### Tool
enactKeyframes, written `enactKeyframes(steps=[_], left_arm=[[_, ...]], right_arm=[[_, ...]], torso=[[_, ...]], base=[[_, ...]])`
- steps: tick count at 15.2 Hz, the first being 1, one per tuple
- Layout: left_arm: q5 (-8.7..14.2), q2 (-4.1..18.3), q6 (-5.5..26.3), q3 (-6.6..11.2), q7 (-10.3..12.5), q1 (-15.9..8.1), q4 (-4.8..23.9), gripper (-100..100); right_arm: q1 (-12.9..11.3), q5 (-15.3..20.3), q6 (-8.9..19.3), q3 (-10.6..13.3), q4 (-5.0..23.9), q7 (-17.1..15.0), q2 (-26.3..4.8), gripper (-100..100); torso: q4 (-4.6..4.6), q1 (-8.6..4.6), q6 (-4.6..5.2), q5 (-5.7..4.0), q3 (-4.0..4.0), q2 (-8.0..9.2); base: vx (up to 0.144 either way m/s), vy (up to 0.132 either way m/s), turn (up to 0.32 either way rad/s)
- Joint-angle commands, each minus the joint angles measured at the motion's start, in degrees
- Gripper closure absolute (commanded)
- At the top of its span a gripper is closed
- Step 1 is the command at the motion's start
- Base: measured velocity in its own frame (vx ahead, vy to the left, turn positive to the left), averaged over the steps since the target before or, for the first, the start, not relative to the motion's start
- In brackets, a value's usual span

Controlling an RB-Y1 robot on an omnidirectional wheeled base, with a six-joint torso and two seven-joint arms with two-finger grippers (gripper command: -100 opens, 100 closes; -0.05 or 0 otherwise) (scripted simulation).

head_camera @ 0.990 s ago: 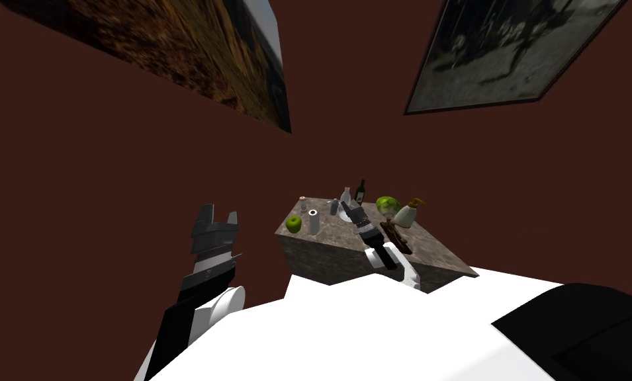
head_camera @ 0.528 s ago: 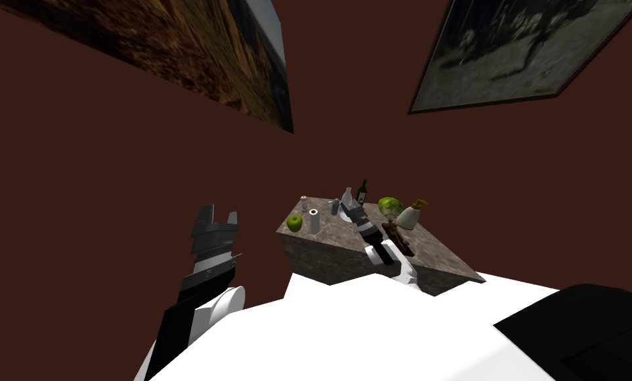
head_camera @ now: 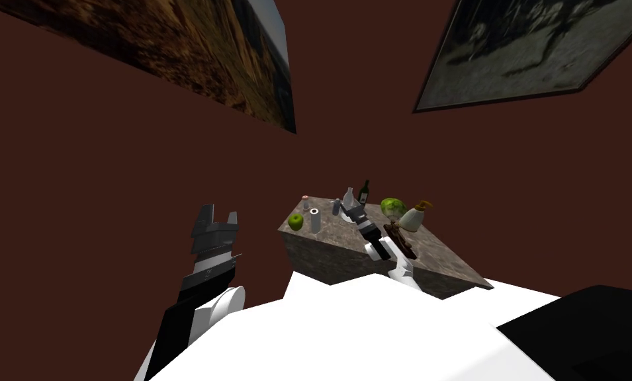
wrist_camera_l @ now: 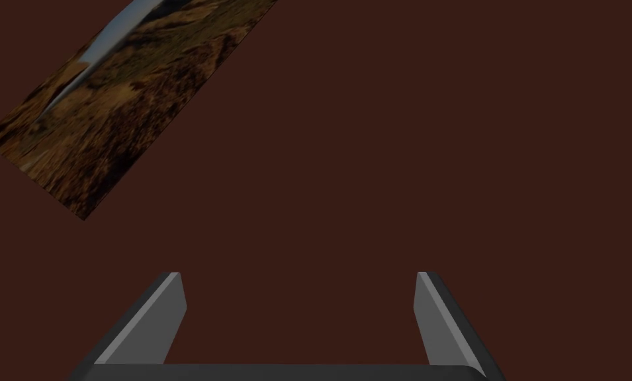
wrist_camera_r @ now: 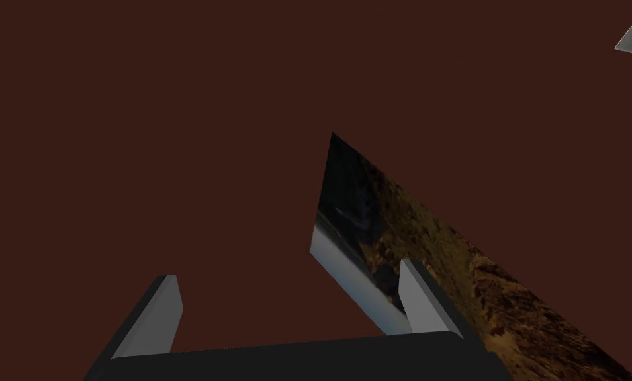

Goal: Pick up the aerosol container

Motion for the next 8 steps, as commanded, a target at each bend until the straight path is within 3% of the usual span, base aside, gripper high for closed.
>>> enactKeyframes(steps=[1, 3, 4, 6, 7, 8], left_arm=[[0.0, 0.0, 0.0, 0.00, 0.0, 0.0, 0.0, 0], [0.0, 0.0, 0.0, 0.00, 0.0, 0.0, 0.0, 0], [0.0, 0.0, 0.0, 0.00, 0.0, 0.0, 0.0, 0], [0.0, 0.0, 0.0, 0.00, 0.0, 0.0, 0.0, 0], [0.0, 0.0, 0.0, 0.00, 0.0, 0.0, 0.0, 0], [0.0, 0.0, 0.0, 0.00, 0.0, 0.0, 0.0, 0]], right_arm=[[-0.9, 1.2, -0.1, -0.7, 1.4, 2.9, -0.1, -100], [-0.9, 1.2, -0.1, -0.7, 1.4, 4.2, -0.1, -100], [-2.2, 2.9, -0.2, -1.6, 3.5, 6.2, -0.1, -100], [-2.2, 2.9, -0.2, -1.6, 3.5, 8.0, -0.1, -100], [-3.6, 4.6, -0.2, -2.6, 5.6, 9.5, -0.1, -100], [-3.6, 4.6, -0.2, -2.6, 5.6, 10.6, -0.1, -100]], torso=[[0.00, 0.00, 0.00, 0.00, 0.00, 0.00], [0.00, 0.00, 0.02, 0.00, 0.00, 0.00], [0.00, 0.02, 0.03, 0.00, 0.00, -0.01], [0.00, 0.02, 0.00, 0.01, -0.01, -0.01], [0.00, 0.02, 0.02, 0.01, -0.01, -0.01], [0.00, 0.01, -0.01, 0.00, -0.01, -0.01]], base=[[-0.020, -0.023, 0.090], [-0.010, -0.016, 0.023], [-0.011, -0.011, 0.067], [-0.013, -0.016, 0.071], [-0.018, -0.022, 0.100], [-0.021, -0.026, 0.091]])
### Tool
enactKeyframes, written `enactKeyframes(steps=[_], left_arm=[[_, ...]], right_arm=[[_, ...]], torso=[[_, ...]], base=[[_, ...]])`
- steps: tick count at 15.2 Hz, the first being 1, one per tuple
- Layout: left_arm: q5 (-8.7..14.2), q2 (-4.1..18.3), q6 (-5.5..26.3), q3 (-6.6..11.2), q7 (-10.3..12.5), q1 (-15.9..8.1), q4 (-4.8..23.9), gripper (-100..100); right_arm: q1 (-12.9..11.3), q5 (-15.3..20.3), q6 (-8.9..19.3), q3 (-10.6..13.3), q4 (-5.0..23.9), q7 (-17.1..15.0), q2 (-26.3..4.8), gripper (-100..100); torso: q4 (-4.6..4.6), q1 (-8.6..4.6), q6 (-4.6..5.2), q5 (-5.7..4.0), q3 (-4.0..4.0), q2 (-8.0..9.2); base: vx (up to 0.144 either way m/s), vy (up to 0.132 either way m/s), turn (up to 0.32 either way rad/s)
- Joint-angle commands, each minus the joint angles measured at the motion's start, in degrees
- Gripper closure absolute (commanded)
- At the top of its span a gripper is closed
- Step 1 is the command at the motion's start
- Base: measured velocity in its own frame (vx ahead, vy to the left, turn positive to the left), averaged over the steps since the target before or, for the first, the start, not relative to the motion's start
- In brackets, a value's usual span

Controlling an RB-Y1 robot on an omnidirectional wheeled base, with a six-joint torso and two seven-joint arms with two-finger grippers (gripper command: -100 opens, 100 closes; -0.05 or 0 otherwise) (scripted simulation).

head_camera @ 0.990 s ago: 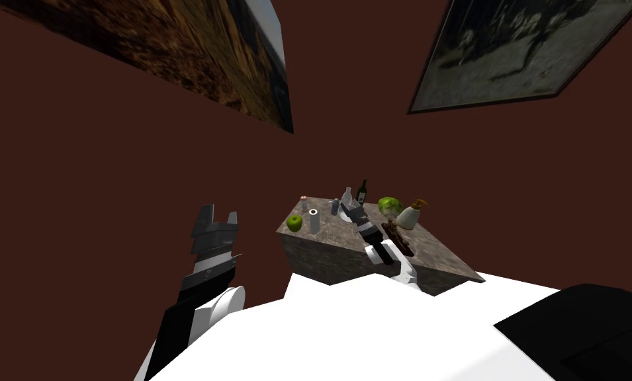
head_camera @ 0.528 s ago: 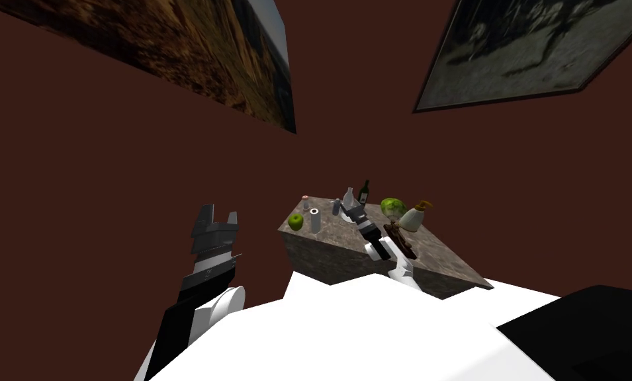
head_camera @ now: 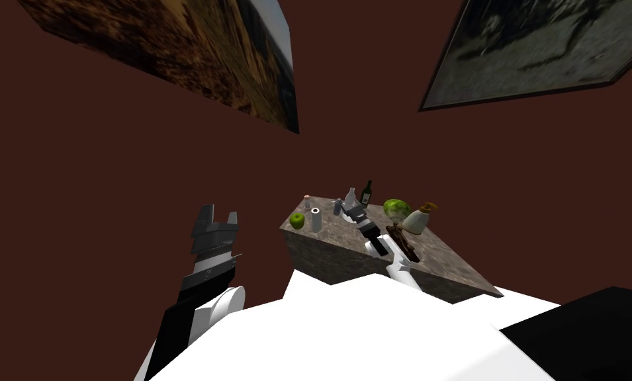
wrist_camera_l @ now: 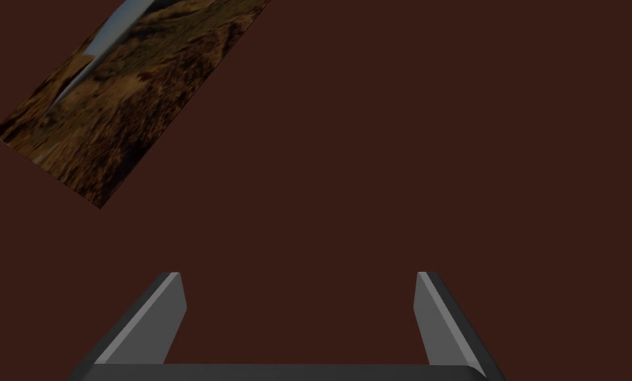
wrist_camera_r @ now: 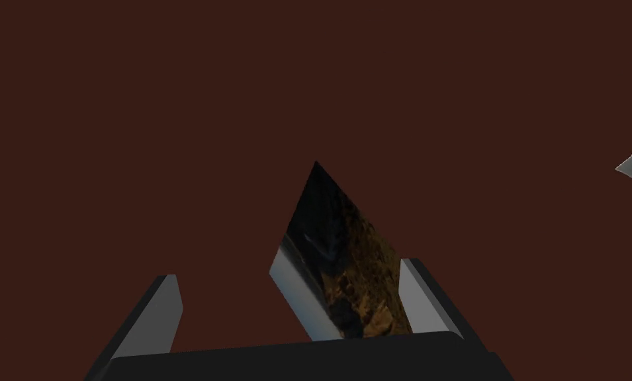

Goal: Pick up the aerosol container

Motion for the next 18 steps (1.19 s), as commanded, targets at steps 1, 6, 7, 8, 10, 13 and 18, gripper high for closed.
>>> enactKeyframes(steps=[1, 6, 7, 8, 10, 13, 18], left_arm=[[0.0, 0.0, 0.0, 0.00, 0.0, 0.0, 0.0, 0], [0.0, 0.0, 0.0, 0.00, 0.0, 0.0, 0.0, 0], [0.0, 0.0, 0.0, 0.00, 0.0, 0.0, 0.0, 0], [0.0, 0.0, 0.0, 0.00, 0.0, 0.0, 0.0, 0], [0.0, 0.0, 0.0, 0.00, 0.0, 0.0, 0.0, 0], [0.0, 0.0, 0.0, 0.00, 0.0, 0.0, 0.0, 0], [0.0, 0.0, 0.0, 0.00, 0.0, 0.0, 0.0, 0]], right_arm=[[-0.5, 0.6, 0.0, -0.3, 0.7, 2.8, 0.0, -100], [-3.2, 4.0, -0.1, -2.1, 4.8, 8.3, 0.1, -100], [-3.2, 4.0, -0.1, -2.1, 4.8, 9.4, 0.1, -100], [-3.2, 4.0, -0.1, -2.1, 4.8, 10.3, 0.1, -100], [-4.5, 5.6, -0.2, -3.0, 6.8, 13.0, 0.2, -100], [-5.8, 7.2, -0.2, -3.9, 8.8, 16.6, 0.3, -100], [-8.3, 10.3, -0.3, -5.6, 12.6, 22.5, 0.6, -100]], torso=[[0.00, 0.00, 0.00, 0.00, 0.00, 0.00], [0.00, 0.04, 0.01, 0.01, -0.01, -0.02], [0.00, 0.02, -0.01, 0.00, -0.01, -0.02], [0.00, 0.01, 0.00, 0.00, -0.01, -0.01], [0.00, 0.02, -0.01, 0.00, -0.01, -0.01], [0.00, 0.03, -0.01, 0.00, -0.01, -0.01], [0.00, 0.03, 0.01, 0.01, -0.01, -0.02]], base=[[-0.014, -0.020, 0.025], [-0.012, -0.015, 0.058], [-0.018, -0.024, 0.091], [-0.014, -0.018, 0.035], [-0.018, -0.020, 0.085], [-0.016, -0.017, 0.064], [-0.013, -0.018, 0.065]])
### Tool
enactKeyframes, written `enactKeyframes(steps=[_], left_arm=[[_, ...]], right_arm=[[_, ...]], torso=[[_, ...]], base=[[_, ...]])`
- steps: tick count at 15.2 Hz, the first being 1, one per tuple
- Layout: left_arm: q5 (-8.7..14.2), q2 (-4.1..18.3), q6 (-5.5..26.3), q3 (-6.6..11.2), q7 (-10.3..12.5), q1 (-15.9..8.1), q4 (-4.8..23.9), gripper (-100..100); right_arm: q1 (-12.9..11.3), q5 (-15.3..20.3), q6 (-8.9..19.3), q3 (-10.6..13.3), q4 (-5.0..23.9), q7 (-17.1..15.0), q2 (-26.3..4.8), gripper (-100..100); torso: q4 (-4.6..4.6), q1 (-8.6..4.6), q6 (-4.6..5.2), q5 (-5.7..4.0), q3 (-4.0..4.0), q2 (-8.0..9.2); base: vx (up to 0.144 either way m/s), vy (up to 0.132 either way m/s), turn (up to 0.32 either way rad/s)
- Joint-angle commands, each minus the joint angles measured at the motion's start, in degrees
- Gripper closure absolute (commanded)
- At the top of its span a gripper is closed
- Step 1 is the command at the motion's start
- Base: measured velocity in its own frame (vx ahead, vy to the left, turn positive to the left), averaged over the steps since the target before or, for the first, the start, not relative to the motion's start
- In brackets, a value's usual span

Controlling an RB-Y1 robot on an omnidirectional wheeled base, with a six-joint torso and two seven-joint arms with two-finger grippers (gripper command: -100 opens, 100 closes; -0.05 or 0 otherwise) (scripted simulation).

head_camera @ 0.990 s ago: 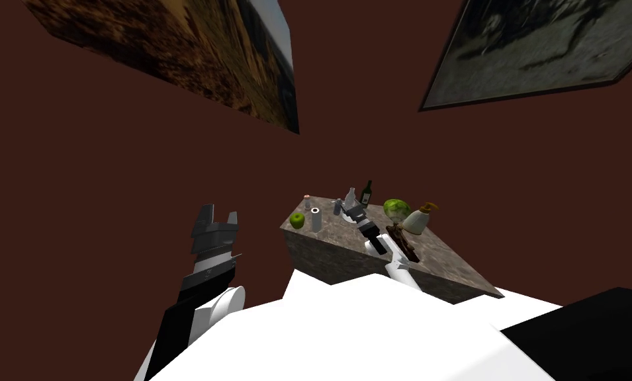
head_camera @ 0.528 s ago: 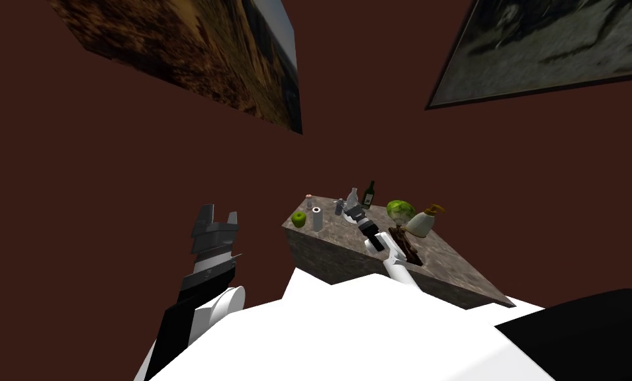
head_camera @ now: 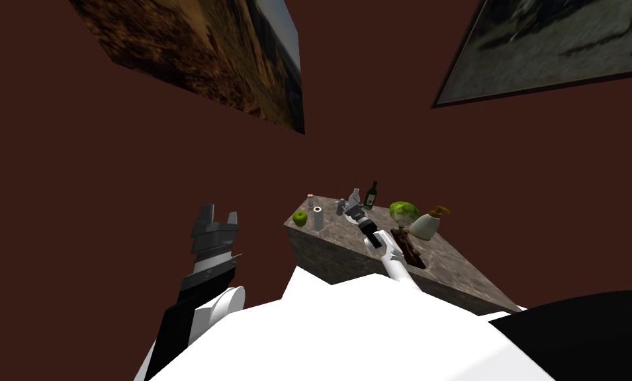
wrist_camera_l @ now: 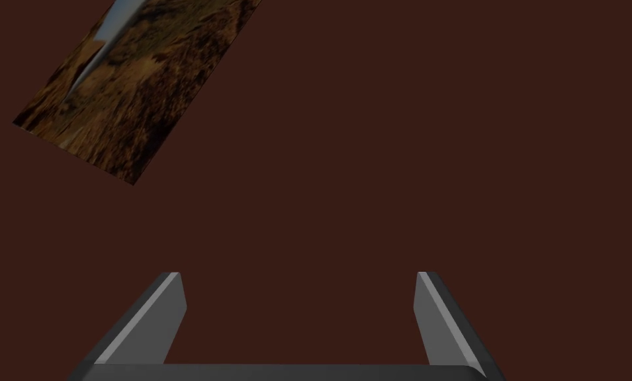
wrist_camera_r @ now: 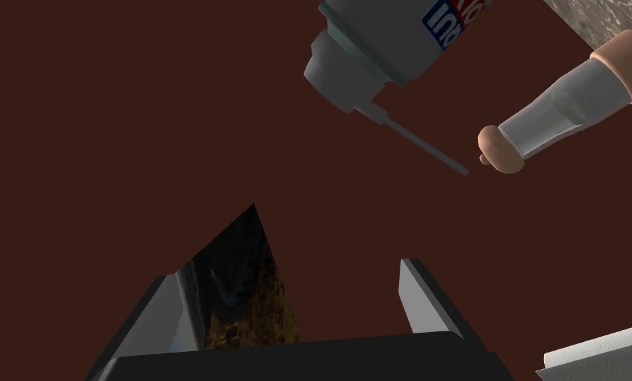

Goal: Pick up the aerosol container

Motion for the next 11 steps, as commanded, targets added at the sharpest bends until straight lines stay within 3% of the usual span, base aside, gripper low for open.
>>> enactKeyframes(steps=[1, 2, 3, 5, 6, 8, 9, 11], left_arm=[[0.0, 0.0, 0.0, 0.00, 0.0, 0.0, 0.0, 0], [0.0, 0.0, 0.0, 0.00, 0.0, 0.0, 0.0, 0], [0.0, 0.0, 0.0, 0.00, 0.0, 0.0, 0.0, 0], [0.0, 0.0, 0.0, 0.00, 0.0, 0.0, 0.0, 0], [0.0, 0.0, 0.0, 0.00, 0.0, 0.0, 0.0, 0], [0.0, 0.0, 0.0, 0.00, 0.0, 0.0, 0.0, 0], [0.0, 0.0, 0.0, 0.00, 0.0, 0.0, 0.0, 0], [0.0, 0.0, 0.0, 0.00, 0.0, 0.0, 0.0, 0]], right_arm=[[-0.7, 1.1, -0.1, -0.7, 1.3, 2.9, 0.1, -100], [-0.7, 1.1, -0.1, -0.7, 1.3, 3.5, 0.1, -100], [-1.9, 2.5, -0.1, -1.5, 3.1, 5.2, 0.2, -100], [-1.9, 2.5, -0.1, -1.5, 3.1, 6.8, 0.2, -100], [-3.0, 3.9, -0.2, -2.2, 4.8, 8.5, 0.4, -100], [-3.0, 3.9, -0.2, -2.2, 4.8, 9.9, 0.4, -100], [-4.1, 5.2, -0.2, -2.9, 6.5, 11.7, 0.6, -100], [-4.1, 5.2, -0.2, -2.9, 6.5, 12.9, 0.6, -100]], torso=[[0.00, 0.00, 0.00, 0.00, 0.00, 0.00], [0.00, -0.01, 0.01, 0.00, 0.00, 0.00], [0.00, -0.01, 0.02, 0.00, 0.01, 0.01], [0.00, 0.00, 0.01, 0.00, 0.01, 0.02], [0.00, 0.01, 0.02, 0.00, 0.00, 0.01], [0.00, 0.00, 0.01, 0.00, 0.00, 0.00], [0.00, 0.01, 0.02, 0.00, 0.00, 0.00], [0.00, 0.01, 0.01, 0.00, 0.00, 0.00]], base=[[-0.017, -0.021, 0.069], [-0.014, -0.016, 0.029], [-0.019, -0.014, 0.066], [-0.014, -0.014, 0.056], [-0.012, -0.014, 0.078], [-0.014, -0.015, 0.052], [-0.014, -0.013, 0.056], [-0.013, -0.014, 0.050]])
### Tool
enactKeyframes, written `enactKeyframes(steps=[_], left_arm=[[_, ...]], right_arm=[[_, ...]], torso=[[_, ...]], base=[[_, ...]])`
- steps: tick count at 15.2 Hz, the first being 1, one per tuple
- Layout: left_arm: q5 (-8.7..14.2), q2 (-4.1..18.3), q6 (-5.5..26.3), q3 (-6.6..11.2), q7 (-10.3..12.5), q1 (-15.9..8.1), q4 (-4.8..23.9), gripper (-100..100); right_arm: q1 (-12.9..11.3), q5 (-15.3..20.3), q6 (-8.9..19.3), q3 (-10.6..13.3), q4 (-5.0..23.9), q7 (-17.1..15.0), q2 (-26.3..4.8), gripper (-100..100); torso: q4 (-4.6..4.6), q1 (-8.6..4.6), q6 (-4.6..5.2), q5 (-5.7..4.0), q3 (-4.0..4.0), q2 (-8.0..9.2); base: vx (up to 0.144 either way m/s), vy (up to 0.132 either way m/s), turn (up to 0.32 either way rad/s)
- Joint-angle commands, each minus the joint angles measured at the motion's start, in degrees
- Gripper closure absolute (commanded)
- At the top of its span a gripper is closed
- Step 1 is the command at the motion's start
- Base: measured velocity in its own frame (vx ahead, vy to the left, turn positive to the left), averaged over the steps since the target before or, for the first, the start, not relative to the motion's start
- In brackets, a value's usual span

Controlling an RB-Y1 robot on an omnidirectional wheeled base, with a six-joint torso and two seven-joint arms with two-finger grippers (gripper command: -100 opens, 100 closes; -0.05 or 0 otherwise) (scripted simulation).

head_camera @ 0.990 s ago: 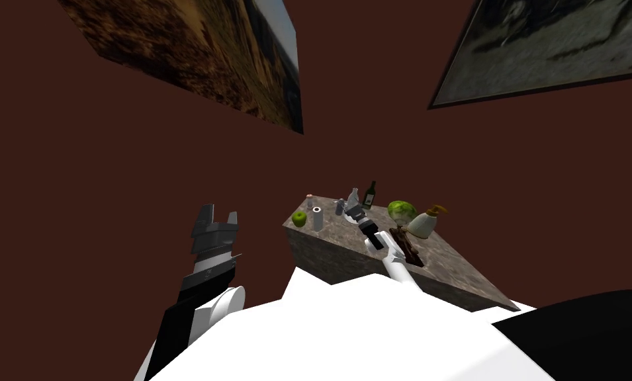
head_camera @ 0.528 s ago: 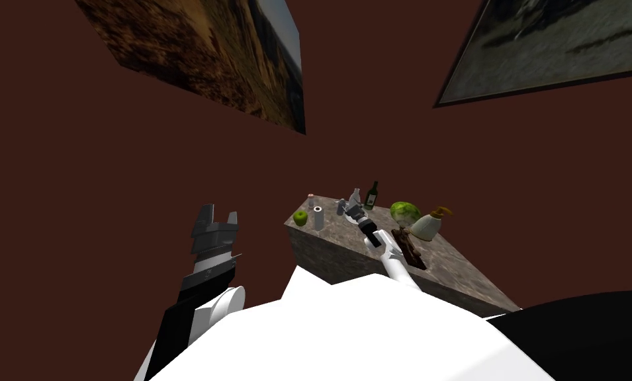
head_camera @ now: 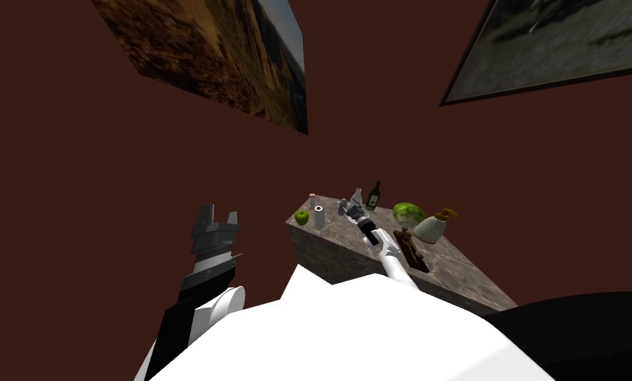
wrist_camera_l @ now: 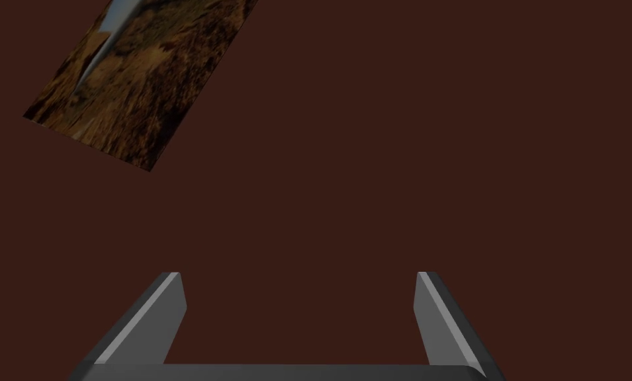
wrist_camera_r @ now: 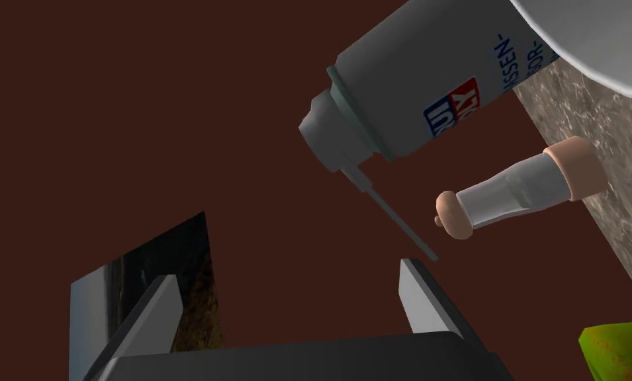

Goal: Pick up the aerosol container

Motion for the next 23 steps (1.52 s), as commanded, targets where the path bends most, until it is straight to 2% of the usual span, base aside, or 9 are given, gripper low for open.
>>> enactKeyframes(steps=[1, 5, 16, 17, 18, 19, 21, 22, 23], left_arm=[[0.0, 0.0, 0.0, 0.00, 0.0, 0.0, 0.0, 0], [0.0, 0.0, 0.0, 0.00, 0.0, 0.0, 0.0, 0], [0.0, 0.0, 0.0, 0.00, 0.0, 0.0, 0.0, 0], [0.0, 0.0, 0.0, 0.00, 0.0, 0.0, 0.0, 0], [0.0, 0.0, 0.0, 0.00, 0.0, 0.0, 0.0, 0], [0.0, 0.0, 0.0, 0.00, 0.0, 0.0, 0.0, 0], [0.0, 0.0, 0.0, 0.00, 0.0, 0.0, 0.0, 0], [0.0, 0.0, 0.0, 0.00, 0.0, 0.0, 0.0, 0], [0.0, 0.0, 0.0, 0.00, 0.0, 0.0, 0.0, 0]], right_arm=[[-1.2, 1.5, 0.0, -0.8, 1.8, 2.9, 0.2, -100], [-2.2, 2.6, 0.0, -1.4, 3.2, 6.2, 0.4, -100], [-6.5, 8.0, -0.2, -4.3, 9.8, 18.1, 1.4, -100], [-6.7, 8.2, -0.2, -4.5, 10.2, 18.7, 1.4, -100], [-6.4, 7.8, -0.1, -4.2, 9.5, 17.5, 1.3, -100], [-8.0, 8.0, 1.1, -4.3, 10.6, 17.6, 0.6, -100], [-9.1, 8.0, 1.9, -4.4, 11.4, 17.5, 0.1, -100], [-8.3, 8.0, 1.3, -4.3, 10.8, 17.4, 0.3, -100], [-8.5, 7.9, 1.4, -4.4, 11.0, 17.4, 0.2, 100]], torso=[[0.00, 0.00, 0.00, 0.00, 0.00, 0.00], [0.00, -0.01, -0.01, 0.00, 0.00, 0.00], [0.00, 0.01, -0.01, 0.00, -0.01, -0.01], [0.00, 0.00, -0.01, 0.00, -0.01, -0.01], [0.00, 0.01, 0.00, 0.00, 0.00, 0.00], [0.00, 0.02, 0.01, 0.00, 0.00, -0.01], [-0.01, 0.05, -0.03, 0.02, -0.05, -0.11], [-0.02, 0.06, -0.02, 0.02, -0.08, -0.15], [-0.03, 0.06, 0.00, 0.01, -0.08, -0.14]], base=[[-0.012, -0.012, 0.077], [-0.014, -0.015, 0.060], [-0.012, -0.013, 0.057], [-0.013, -0.012, 0.045], [-0.008, -0.007, 0.015], [0.007, -0.002, 0.101], [0.025, 0.000, 0.131], [0.017, -0.001, 0.031], [0.006, -0.001, 0.001]])
